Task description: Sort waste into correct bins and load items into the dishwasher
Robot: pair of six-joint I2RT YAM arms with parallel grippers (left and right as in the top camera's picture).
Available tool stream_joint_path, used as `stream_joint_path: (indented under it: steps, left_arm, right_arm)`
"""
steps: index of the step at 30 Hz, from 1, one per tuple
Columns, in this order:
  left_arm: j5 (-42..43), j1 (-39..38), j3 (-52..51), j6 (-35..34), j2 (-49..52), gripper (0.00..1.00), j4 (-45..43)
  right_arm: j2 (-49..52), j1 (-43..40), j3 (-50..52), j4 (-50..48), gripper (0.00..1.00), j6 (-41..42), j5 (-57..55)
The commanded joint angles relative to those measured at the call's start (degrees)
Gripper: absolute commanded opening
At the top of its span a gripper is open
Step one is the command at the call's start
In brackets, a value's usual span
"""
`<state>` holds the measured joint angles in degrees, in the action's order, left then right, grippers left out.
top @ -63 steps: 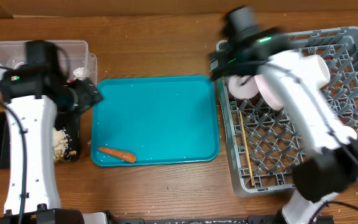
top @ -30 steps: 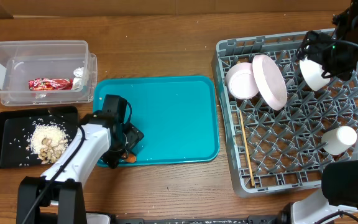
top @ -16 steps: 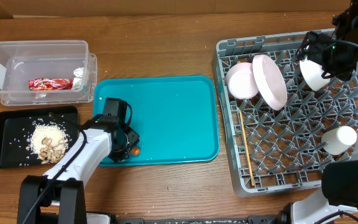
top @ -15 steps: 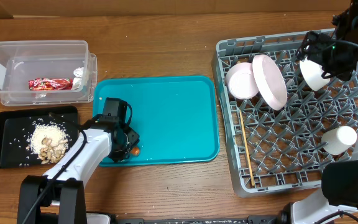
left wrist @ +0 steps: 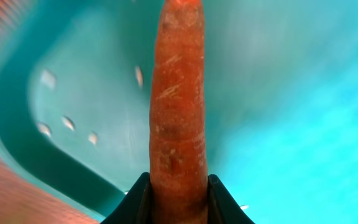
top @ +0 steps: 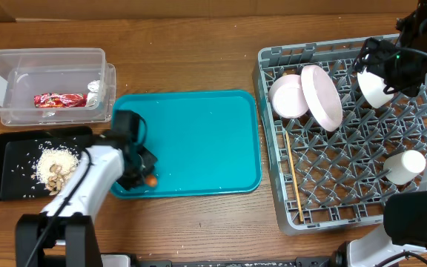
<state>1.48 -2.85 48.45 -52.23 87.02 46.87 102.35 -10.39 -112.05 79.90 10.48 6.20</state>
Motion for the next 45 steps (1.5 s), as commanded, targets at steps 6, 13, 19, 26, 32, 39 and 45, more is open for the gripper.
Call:
stream_joint_path:
  steps: [6, 13, 19, 26, 32, 39, 45]
  left_arm:
    - [-5.4, 14.6, 14.6, 10.6, -5.0, 0.04, 7.5]
    - [-13.6, 24.5, 14.5, 11.6, -3.7, 0.06, 6.6]
    - [-14.1, 27.3, 13.2, 14.8, 2.8, 0.05, 2.6]
    - [-14.1, 27.3, 13.2, 15.9, 9.4, 0.09, 1.0]
    - [-14.1, 27.3, 13.3, 15.9, 10.6, 0.41, 0.8]
    - [-10.4, 27.3, 15.4, 18.1, 9.8, 0.52, 2.2]
    - [-6.1, 25.1, 23.5, 22.2, 4.7, 0.60, 7.1]
  right_arm:
    - [-0.5, 0.2, 0.2, 0.0, 0.94, 0.0, 0.5]
    - [-0.5, 0.2, 0.2, 0.0, 0.94, 0.0, 0.5]
    - [-0.5, 0.2, 0.2, 0.1, 0.94, 0.0, 0.5]
    - [-0.5, 0.2, 0.2, 0.3, 0.94, 0.0, 0.5]
    - [-0.5, 0.2, 0.2, 0.6, 0.94, 0.0, 0.5]
    - [-0.5, 0.2, 0.2, 0.5, 0.95, -0.1, 0.3]
    - [-0.4, 1.0, 0.2, -2.5, 0.97, -7.2, 7.8]
